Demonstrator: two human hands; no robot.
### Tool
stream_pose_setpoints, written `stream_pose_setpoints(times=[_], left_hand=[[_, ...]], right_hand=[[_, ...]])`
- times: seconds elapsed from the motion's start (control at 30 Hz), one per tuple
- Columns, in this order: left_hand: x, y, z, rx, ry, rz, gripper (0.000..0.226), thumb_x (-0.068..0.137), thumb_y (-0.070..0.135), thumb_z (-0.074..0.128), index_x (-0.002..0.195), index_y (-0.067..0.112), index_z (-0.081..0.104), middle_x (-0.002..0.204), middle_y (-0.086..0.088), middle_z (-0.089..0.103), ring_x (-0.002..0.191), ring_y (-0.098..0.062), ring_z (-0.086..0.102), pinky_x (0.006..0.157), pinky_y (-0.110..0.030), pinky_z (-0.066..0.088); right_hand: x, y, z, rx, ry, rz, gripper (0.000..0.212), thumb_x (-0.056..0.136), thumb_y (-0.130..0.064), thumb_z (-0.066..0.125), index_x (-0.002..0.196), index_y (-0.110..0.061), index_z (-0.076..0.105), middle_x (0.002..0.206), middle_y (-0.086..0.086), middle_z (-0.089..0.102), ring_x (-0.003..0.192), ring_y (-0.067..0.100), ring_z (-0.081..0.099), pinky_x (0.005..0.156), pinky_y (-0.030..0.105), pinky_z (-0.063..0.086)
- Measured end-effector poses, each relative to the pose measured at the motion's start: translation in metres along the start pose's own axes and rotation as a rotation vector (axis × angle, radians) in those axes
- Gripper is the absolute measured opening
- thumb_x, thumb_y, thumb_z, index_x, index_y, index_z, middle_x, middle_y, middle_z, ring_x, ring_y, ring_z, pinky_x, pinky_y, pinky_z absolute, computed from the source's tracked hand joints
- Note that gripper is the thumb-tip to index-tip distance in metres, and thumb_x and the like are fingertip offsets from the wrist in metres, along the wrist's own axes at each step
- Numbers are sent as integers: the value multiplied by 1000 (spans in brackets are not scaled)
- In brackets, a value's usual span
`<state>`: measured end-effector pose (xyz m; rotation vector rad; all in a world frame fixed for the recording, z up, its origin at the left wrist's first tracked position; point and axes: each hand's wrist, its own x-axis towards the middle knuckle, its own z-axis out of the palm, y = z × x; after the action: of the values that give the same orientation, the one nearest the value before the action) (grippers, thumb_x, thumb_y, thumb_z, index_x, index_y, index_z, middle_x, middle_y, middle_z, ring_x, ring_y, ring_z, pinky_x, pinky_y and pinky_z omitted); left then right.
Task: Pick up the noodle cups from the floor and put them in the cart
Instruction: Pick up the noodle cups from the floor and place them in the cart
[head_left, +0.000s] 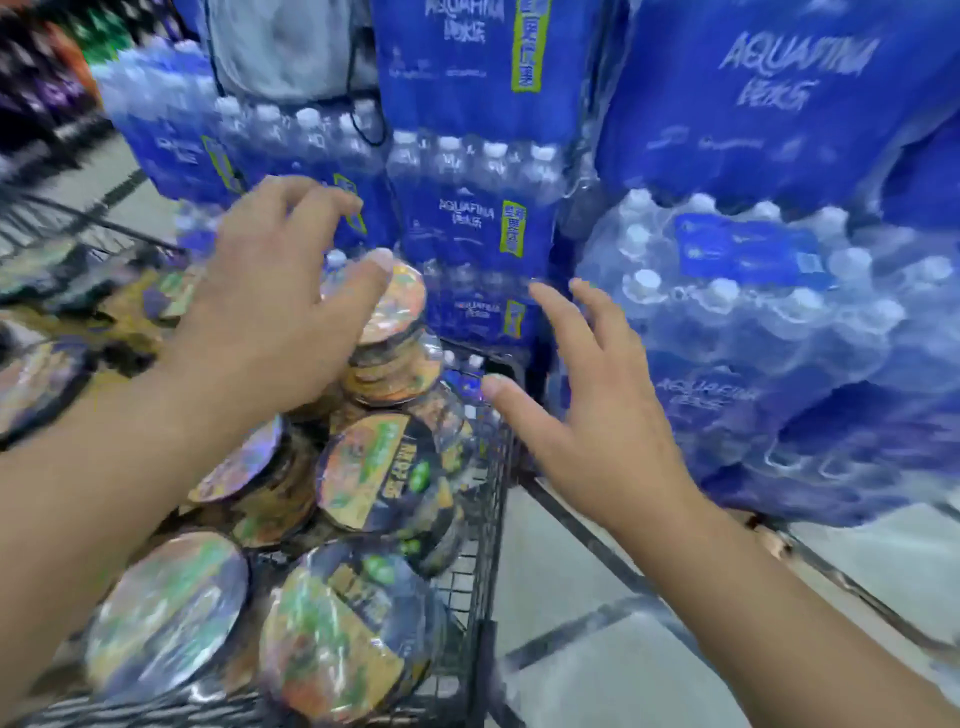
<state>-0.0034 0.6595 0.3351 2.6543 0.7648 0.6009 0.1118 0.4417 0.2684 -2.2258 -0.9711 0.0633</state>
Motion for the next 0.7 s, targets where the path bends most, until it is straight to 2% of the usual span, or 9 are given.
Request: stream_pose_setpoints(times=[0.07, 0.1, 0.2, 0.33, 0.5, 0.63, 0.7], left_hand=[[-22, 72, 33, -45, -121, 113, 67, 94, 60, 44, 148, 22, 53, 149, -7, 47, 141, -22, 39, 111, -21, 22], [-38, 107, 56, -51, -201, 161, 70, 94, 64, 41, 150, 24, 51, 153, -6, 45, 146, -23, 36, 115, -22, 19], [-96, 214, 131, -4, -384, 273, 80, 91, 74, 31, 156, 30, 44, 163, -7, 37, 155, -28, 25, 127, -43, 21], [-173, 362, 218, -45, -503, 349, 83, 90, 77, 27, 158, 32, 42, 166, -4, 34, 156, -25, 24, 127, -47, 24], [-270, 535, 312, -138, -625, 414, 77, 90, 75, 32, 151, 32, 49, 159, -1, 43, 149, -24, 34, 122, -46, 32], [-340, 636, 374, -114, -734, 566, 73, 93, 71, 35, 152, 30, 48, 158, 1, 43, 149, -20, 33, 123, -43, 31], [-369, 672, 401, -92, -790, 617, 70, 94, 69, 38, 152, 31, 47, 157, 3, 42, 148, -18, 32, 121, -40, 31]], right_hand=[[-35, 50, -34, 2, 53, 83, 78, 89, -74, 52, 157, -42, 33, 168, -10, 20, 155, 17, 22, 122, 50, 33], [-56, 78, -52, -7, 76, 128, 76, 88, -74, 51, 155, -42, 36, 167, -9, 22, 154, 17, 24, 122, 49, 33], [-133, 164, -118, -66, 110, 248, 71, 88, -74, 50, 151, -42, 42, 163, -7, 29, 148, 21, 33, 119, 49, 37], [-253, 275, -224, -170, 116, 385, 70, 88, -68, 52, 150, -37, 48, 157, -5, 37, 138, 23, 41, 114, 46, 40], [-410, 396, -347, -248, 120, 605, 70, 91, -71, 42, 155, -42, 39, 162, -12, 29, 146, 16, 29, 118, 41, 36], [-528, 465, -399, -224, 160, 801, 66, 98, -65, 51, 157, -44, 34, 166, -14, 22, 149, 12, 19, 119, 36, 28], [-578, 491, -408, -200, 182, 884, 64, 97, -63, 55, 156, -44, 36, 165, -14, 24, 150, 12, 20, 121, 38, 32]])
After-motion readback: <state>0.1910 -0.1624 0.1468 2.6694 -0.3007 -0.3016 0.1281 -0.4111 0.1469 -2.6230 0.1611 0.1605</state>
